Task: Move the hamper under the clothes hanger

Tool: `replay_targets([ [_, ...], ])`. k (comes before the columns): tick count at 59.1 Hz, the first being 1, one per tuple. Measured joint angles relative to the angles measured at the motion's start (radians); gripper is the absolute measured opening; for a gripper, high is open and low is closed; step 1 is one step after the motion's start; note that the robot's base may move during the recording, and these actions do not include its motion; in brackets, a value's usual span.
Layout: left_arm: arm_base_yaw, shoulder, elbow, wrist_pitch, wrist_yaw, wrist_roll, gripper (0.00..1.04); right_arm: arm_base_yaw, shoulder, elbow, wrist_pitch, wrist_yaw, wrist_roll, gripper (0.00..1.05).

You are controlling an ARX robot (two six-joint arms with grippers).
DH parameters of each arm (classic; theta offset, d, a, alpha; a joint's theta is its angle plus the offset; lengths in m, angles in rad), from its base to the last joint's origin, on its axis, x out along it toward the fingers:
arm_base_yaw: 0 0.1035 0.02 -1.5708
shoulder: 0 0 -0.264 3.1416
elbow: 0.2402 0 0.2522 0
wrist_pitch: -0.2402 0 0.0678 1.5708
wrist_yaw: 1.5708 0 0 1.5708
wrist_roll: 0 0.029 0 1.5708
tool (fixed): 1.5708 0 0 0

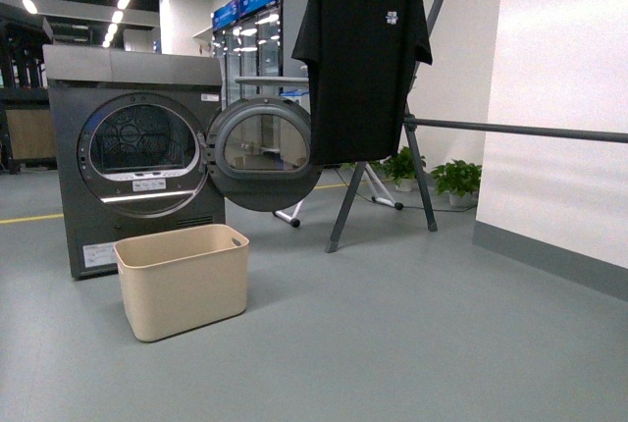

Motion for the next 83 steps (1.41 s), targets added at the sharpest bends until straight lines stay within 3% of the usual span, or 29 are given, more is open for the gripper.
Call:
replay_targets([
  [83,0.0,0.001,0.0,0.0,0.0,0.0,0.98,0.0,0.0,0.0,0.0,0.0,0.0,0.97],
])
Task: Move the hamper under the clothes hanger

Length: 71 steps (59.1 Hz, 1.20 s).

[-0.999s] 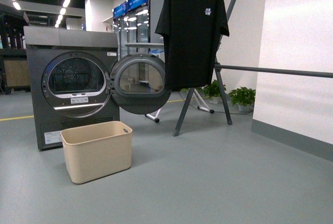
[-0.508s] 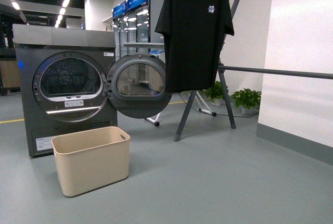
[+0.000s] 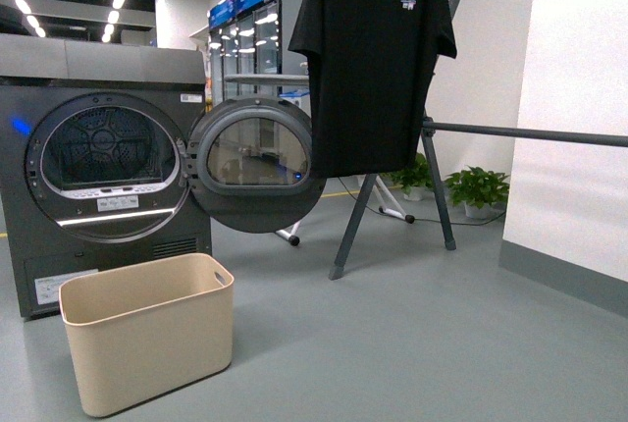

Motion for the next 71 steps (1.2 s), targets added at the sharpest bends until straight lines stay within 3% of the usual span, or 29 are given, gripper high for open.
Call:
replay_targets([
  [71,0.0,-0.001,0.0,0.0,0.0,0.0,0.98,0.0,0.0,0.0,-0.001,0.0,0.0,0.97],
])
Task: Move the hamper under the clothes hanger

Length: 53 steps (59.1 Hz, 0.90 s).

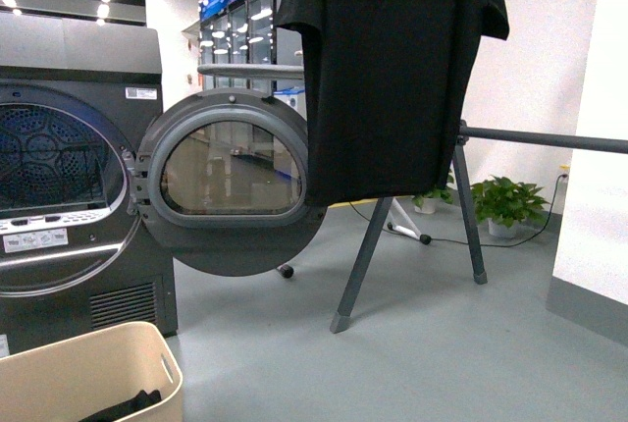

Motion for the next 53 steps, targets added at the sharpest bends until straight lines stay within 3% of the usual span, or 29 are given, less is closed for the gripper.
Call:
replay_targets([
  [53,0.0,0.001,0.0,0.0,-0.001,0.0,0.98,0.0,0.0,0.0,0.0,0.001,0.0,0.97],
])
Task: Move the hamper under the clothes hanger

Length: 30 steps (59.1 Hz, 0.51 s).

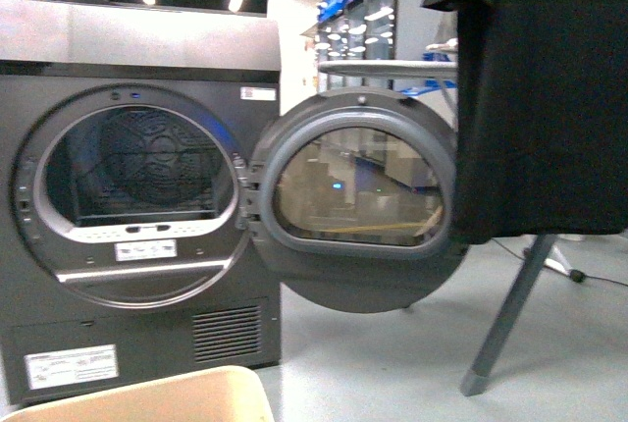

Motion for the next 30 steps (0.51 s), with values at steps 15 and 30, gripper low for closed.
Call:
replay_targets([
  [15,0.0,0.0,0.0,0.0,0.001,0.0,0.98,0.0,0.0,0.0,0.0,0.0,0.0,0.97],
  [30,0.002,-0.001,0.0,0.0,-0.003,0.0,0.98,0.002,0.0,0.0,0.0,-0.002,0.0,0.97],
])
